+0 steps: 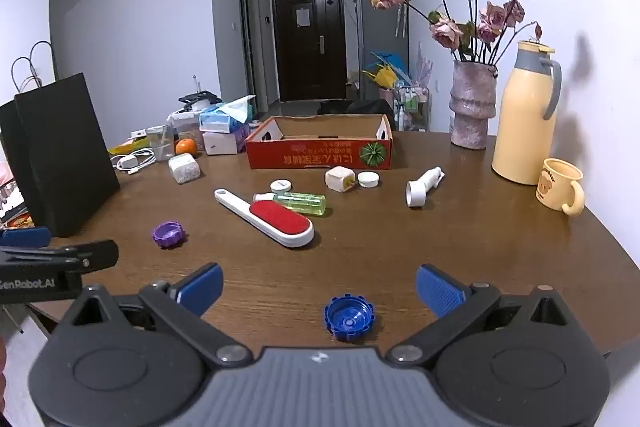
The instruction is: Organize rigid objects
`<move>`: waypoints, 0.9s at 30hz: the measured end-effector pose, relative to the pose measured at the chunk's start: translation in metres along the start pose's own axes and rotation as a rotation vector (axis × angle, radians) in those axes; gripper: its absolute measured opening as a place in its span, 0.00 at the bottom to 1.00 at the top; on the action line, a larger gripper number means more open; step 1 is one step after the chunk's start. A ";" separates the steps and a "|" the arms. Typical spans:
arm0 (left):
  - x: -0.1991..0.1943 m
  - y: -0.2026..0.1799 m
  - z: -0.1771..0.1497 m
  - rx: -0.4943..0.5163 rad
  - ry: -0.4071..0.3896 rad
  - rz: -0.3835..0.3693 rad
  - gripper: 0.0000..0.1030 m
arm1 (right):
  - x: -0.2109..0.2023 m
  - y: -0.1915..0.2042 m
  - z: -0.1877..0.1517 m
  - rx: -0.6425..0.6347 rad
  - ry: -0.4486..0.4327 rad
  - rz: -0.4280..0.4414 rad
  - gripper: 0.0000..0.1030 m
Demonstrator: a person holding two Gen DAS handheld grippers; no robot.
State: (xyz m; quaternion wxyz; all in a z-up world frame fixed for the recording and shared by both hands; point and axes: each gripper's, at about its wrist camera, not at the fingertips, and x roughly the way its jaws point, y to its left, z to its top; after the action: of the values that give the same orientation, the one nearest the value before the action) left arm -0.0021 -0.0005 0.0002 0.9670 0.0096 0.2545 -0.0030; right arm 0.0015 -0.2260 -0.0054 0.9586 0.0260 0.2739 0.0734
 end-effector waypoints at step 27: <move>0.002 0.001 -0.002 -0.018 0.018 0.001 1.00 | 0.003 -0.003 0.000 -0.004 -0.009 -0.008 1.00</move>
State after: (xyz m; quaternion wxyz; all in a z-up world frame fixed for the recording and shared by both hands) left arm -0.0013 0.0007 -0.0025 0.9647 0.0012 0.2633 -0.0003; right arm 0.0042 -0.2287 -0.0071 0.9601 0.0235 0.2697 0.0701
